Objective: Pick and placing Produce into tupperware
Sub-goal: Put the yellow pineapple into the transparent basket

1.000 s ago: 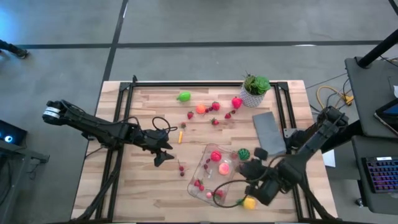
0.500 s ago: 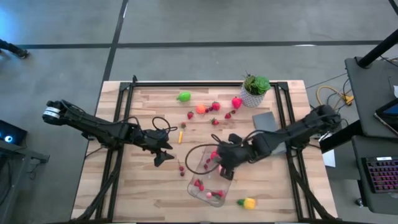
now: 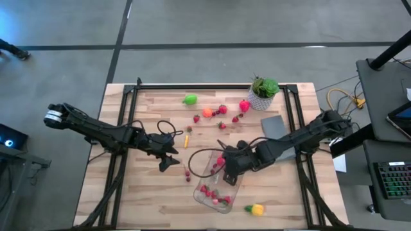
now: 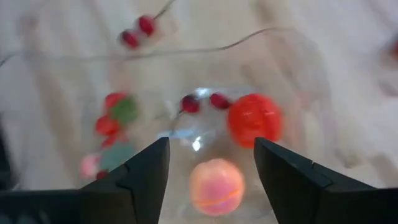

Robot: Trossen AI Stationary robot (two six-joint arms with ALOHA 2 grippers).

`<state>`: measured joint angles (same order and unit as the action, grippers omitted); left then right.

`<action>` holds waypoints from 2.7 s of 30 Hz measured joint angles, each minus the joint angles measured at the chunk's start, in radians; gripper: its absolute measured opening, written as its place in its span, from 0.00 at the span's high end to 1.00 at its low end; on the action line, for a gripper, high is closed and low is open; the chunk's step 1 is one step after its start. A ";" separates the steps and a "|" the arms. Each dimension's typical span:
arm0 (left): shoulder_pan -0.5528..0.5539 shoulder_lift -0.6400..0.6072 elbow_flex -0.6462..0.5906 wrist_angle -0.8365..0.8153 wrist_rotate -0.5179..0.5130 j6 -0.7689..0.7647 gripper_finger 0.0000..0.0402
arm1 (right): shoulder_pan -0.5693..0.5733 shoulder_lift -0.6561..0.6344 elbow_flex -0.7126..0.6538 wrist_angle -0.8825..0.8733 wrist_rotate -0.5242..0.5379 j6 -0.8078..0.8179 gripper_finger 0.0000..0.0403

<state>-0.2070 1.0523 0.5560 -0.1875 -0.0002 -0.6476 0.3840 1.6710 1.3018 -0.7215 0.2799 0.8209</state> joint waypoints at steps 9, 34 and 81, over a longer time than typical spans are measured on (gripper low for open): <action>0.000 0.000 0.000 0.000 0.000 0.000 0.36 | 0.021 -0.018 0.000 -0.227 -0.027 0.139 0.43; 0.000 0.000 0.000 0.000 0.000 0.000 0.36 | 0.513 0.025 -0.157 0.098 -0.212 0.466 0.43; 0.000 0.000 0.000 0.000 0.000 0.000 0.36 | 0.505 0.156 -0.086 0.127 -0.148 0.327 0.09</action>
<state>-0.2070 1.0523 0.5560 -0.1875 -0.0002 -0.6473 0.8887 1.8269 1.2163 -0.5946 0.1322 1.1476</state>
